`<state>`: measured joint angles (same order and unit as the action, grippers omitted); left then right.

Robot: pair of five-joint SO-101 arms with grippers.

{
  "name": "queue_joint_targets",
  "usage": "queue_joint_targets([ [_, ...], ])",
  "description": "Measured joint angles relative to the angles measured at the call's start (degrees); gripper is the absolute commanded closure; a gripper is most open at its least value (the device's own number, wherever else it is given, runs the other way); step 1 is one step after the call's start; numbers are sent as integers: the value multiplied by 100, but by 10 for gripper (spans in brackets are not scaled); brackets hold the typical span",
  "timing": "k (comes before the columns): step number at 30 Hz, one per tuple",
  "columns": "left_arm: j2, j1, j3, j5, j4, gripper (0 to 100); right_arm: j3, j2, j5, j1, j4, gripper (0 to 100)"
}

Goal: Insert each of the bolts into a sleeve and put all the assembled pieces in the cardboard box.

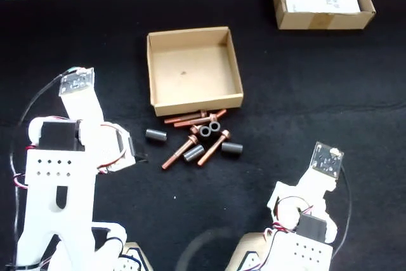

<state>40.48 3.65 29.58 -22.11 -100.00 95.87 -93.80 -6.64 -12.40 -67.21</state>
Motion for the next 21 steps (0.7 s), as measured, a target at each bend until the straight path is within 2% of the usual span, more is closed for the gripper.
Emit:
queue_joint_targets([
  [7, -9, 0, 0, -88, 0, 707, 0, 0, 97, -35, 0, 982],
  [10, -9, 0, 0, -88, 0, 698, 0, 0, 914, -273, 0, 982],
  [14, -9, 0, 0, -88, 0, 682, -9, 0, 2699, -677, 211, 982],
  [16, -9, 0, 0, -88, 0, 674, -158, 26, 3341, -844, 378, 982],
  [21, -9, 9, 334, -88, 149, 629, -1046, 9, 3710, -1073, 1371, 982],
])
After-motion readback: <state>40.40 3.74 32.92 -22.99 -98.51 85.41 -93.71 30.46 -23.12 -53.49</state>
